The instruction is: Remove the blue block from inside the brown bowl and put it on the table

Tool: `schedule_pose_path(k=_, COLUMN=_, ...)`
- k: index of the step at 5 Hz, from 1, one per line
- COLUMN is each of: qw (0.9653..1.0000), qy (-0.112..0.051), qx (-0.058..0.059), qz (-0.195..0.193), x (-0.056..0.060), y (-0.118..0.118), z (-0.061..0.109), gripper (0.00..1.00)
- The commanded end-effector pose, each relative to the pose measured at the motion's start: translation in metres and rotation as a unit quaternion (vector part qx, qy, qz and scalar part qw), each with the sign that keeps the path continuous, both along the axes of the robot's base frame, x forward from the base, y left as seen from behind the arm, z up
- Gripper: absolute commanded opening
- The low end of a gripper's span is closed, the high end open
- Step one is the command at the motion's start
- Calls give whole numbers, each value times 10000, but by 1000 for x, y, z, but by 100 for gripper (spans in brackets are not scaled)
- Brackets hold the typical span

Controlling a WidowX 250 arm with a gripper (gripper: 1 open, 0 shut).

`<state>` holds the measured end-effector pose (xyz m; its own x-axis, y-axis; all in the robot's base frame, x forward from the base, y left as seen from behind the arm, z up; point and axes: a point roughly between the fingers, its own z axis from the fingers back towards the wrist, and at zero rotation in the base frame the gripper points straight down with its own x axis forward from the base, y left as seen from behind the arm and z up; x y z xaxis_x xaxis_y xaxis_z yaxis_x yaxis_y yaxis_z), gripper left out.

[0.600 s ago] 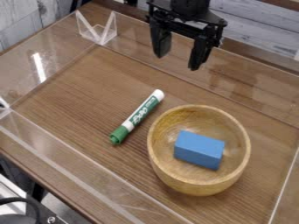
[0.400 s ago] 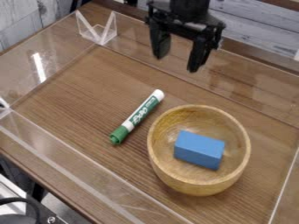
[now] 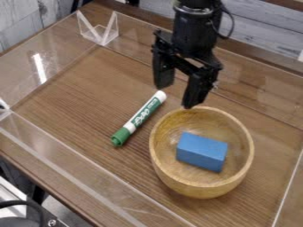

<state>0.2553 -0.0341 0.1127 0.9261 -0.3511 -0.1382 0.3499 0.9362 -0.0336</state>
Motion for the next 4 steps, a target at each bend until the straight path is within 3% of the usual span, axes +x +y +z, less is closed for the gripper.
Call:
schedule_pose_path(k=1, qw=9954, qy=-353, qx=-34, qz=-891, x=-5, y=-14, z=14, gripper=100)
schedule_pose_path(k=2, qw=9858, qy=-387, qx=-32, qz=-1631, x=-9, y=-26, z=13, gripper=100)
schedule_pose_path(k=4, qw=9774, qy=-441, qx=-4, qz=-2068, x=-12, y=-35, z=-3, gripper=100)
